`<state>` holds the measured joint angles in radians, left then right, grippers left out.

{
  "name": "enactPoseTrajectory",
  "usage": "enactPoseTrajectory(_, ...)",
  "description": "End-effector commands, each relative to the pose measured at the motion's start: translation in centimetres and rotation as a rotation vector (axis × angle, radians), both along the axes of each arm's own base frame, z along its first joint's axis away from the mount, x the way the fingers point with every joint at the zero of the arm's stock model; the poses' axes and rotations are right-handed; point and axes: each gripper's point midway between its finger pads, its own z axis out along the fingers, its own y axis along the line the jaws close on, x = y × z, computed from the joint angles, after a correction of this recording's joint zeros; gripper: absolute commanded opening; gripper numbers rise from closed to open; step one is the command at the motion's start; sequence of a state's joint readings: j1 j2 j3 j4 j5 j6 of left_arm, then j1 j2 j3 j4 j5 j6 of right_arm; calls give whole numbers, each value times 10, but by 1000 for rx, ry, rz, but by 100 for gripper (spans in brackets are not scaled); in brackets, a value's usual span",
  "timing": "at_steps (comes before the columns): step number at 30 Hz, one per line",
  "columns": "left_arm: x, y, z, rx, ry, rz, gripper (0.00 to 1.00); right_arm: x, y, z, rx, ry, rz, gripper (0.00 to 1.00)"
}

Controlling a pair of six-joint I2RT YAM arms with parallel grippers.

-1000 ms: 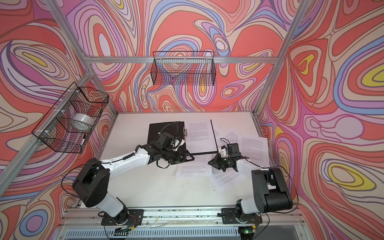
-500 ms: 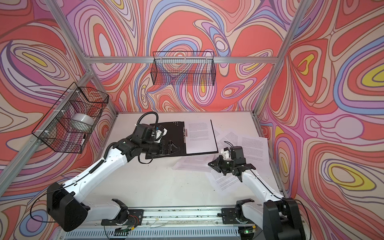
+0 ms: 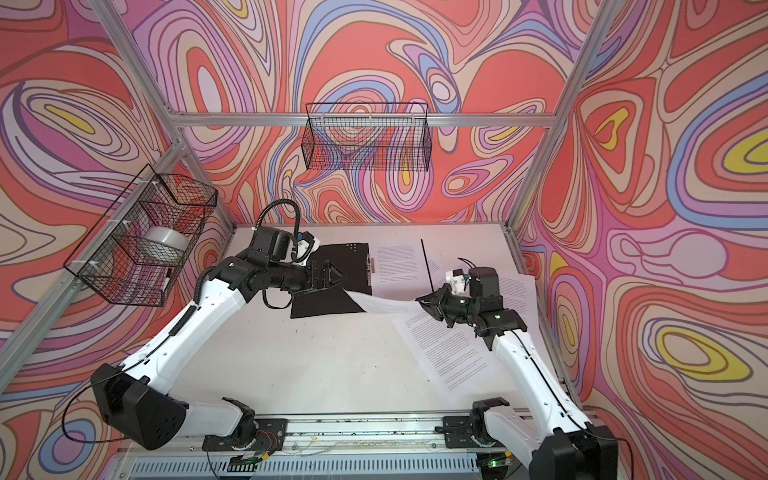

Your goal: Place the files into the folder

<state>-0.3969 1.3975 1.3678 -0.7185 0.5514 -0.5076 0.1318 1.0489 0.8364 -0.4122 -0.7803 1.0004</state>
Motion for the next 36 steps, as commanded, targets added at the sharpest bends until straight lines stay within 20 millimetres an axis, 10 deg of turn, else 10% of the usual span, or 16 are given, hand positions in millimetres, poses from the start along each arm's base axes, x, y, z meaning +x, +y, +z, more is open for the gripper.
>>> enactPoseTrajectory(1, 3, 0, 0, 10, 15, -24, 100, 14, 4, 18, 10, -35, 5, 0)
enactPoseTrajectory(15, 18, 37, -27, 155, -57, 43, 100, 105, 11, 27, -184, -192, 120, 0)
enactPoseTrajectory(29, 8, 15, -62, 19, 14, -53, 100, 192, -47, -118, -489, -59, 95, 0)
enactPoseTrajectory(36, 6, 14, -61, 8, 16, -55, 100, 215, -60, -130, -559, -51, 33, 0)
